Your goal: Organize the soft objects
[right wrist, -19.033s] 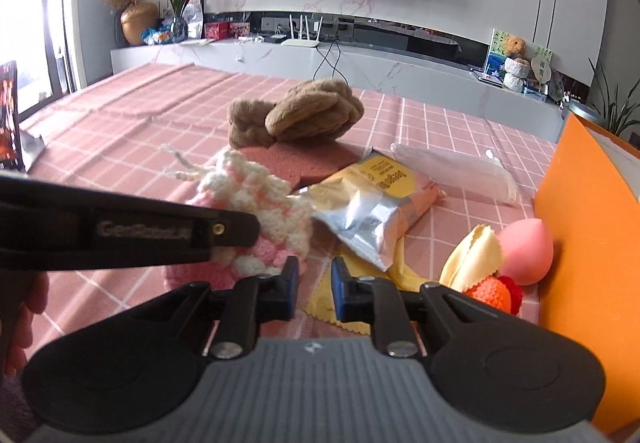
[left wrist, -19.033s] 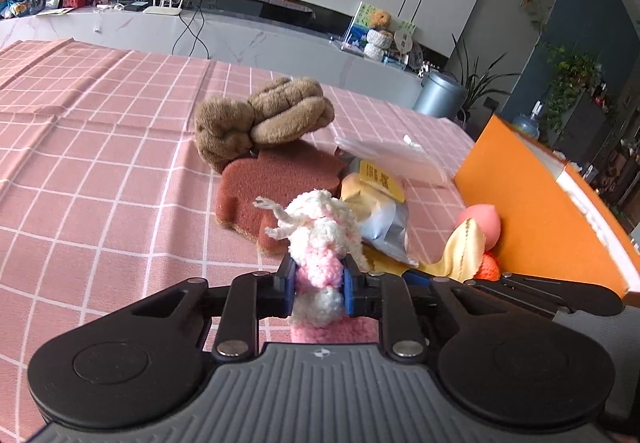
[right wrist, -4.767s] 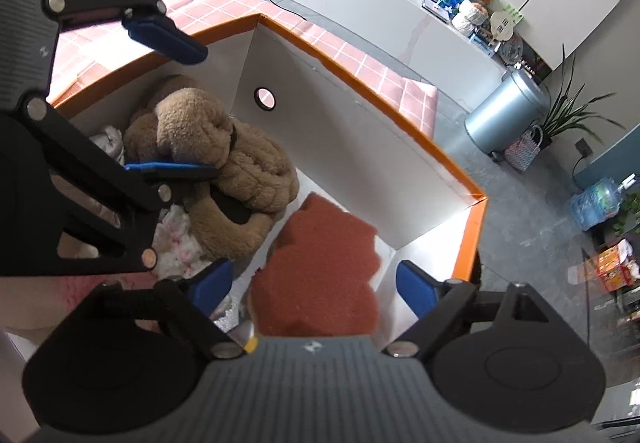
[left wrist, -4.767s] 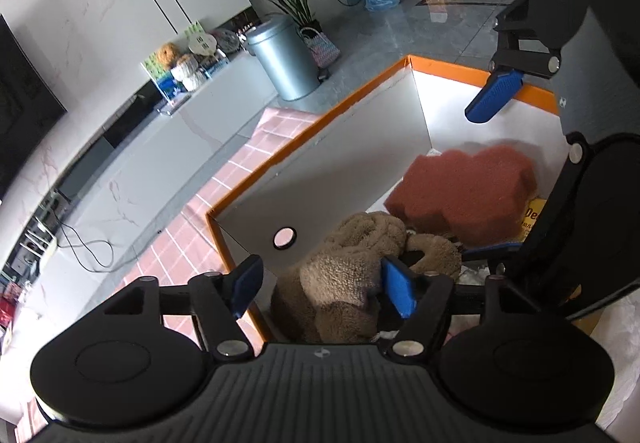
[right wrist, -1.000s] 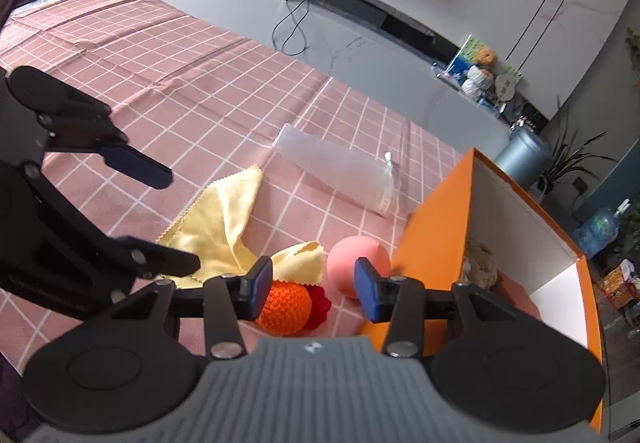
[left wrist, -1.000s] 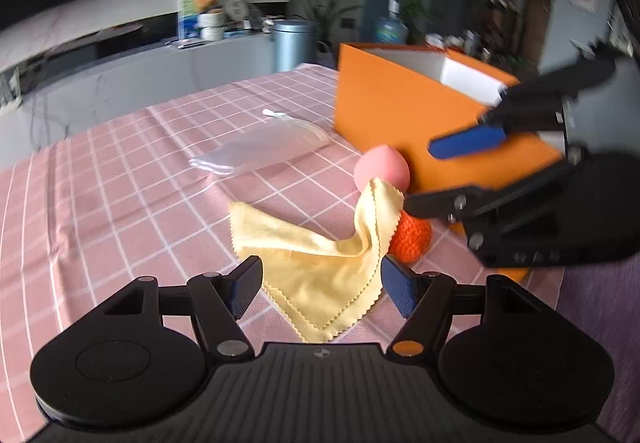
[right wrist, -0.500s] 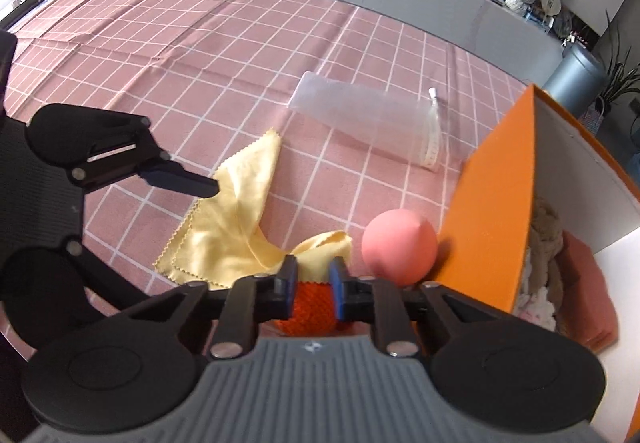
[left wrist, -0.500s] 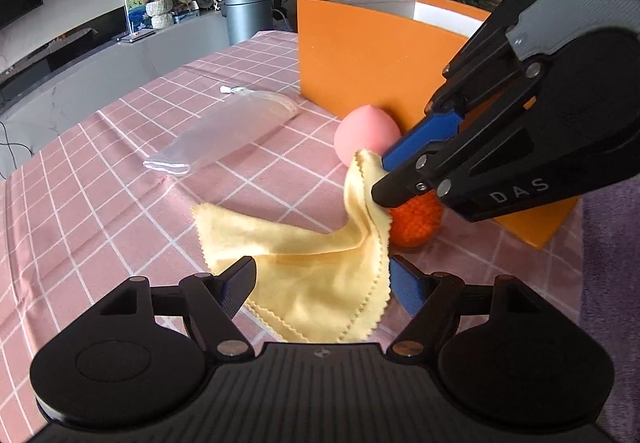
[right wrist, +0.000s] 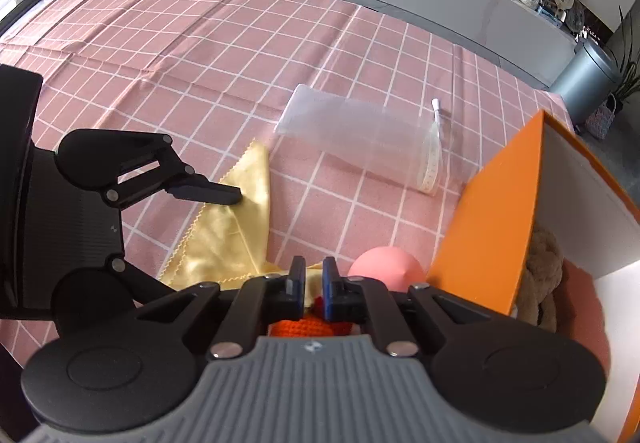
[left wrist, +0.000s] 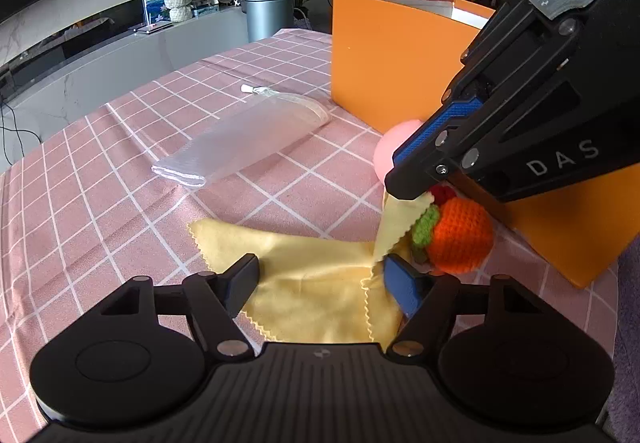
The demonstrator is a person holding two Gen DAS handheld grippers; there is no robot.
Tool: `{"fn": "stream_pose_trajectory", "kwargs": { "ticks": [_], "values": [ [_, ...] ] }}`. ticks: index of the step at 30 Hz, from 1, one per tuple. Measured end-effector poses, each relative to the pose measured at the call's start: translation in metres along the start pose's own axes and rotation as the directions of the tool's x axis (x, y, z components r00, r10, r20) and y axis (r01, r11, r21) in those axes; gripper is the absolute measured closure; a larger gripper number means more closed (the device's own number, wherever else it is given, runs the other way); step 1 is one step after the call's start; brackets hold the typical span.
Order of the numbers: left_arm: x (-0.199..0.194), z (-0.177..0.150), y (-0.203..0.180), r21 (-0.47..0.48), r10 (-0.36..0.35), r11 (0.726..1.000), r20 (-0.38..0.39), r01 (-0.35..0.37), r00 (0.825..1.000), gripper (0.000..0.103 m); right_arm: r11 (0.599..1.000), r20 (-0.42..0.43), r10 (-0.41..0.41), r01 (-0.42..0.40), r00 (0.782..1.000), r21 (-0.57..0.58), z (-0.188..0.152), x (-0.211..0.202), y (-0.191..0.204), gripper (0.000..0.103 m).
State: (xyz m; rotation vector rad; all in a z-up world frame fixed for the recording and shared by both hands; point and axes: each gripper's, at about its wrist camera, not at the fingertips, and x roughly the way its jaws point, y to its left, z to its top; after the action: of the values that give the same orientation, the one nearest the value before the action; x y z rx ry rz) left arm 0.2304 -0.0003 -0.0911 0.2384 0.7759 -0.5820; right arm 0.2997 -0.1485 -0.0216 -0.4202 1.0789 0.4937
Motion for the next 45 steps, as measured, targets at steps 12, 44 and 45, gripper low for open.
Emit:
{"fn": "stream_pose_trajectory", "kwargs": {
  "ticks": [12, 44, 45],
  "values": [
    [-0.002, 0.003, -0.018, -0.023, 0.019, 1.0, 0.033, -0.019, 0.999, 0.098, 1.0, 0.022, -0.008, 0.008, 1.0, -0.014, 0.011, 0.001, -0.012, 0.096],
    [-0.043, -0.001, 0.072, -0.294, 0.287, 0.919, 0.035, -0.264, 0.957, 0.098, 0.939, 0.005, -0.024, 0.021, 1.0, 0.343, 0.088, 0.108, -0.026, 0.023],
    [-0.043, -0.002, 0.072, -0.297, 0.285, 0.918, 0.035, -0.263, 0.958, 0.098, 0.942, 0.006, -0.032, 0.028, 0.999, 0.334, 0.087, 0.109, -0.025, 0.023]
  ]
}}
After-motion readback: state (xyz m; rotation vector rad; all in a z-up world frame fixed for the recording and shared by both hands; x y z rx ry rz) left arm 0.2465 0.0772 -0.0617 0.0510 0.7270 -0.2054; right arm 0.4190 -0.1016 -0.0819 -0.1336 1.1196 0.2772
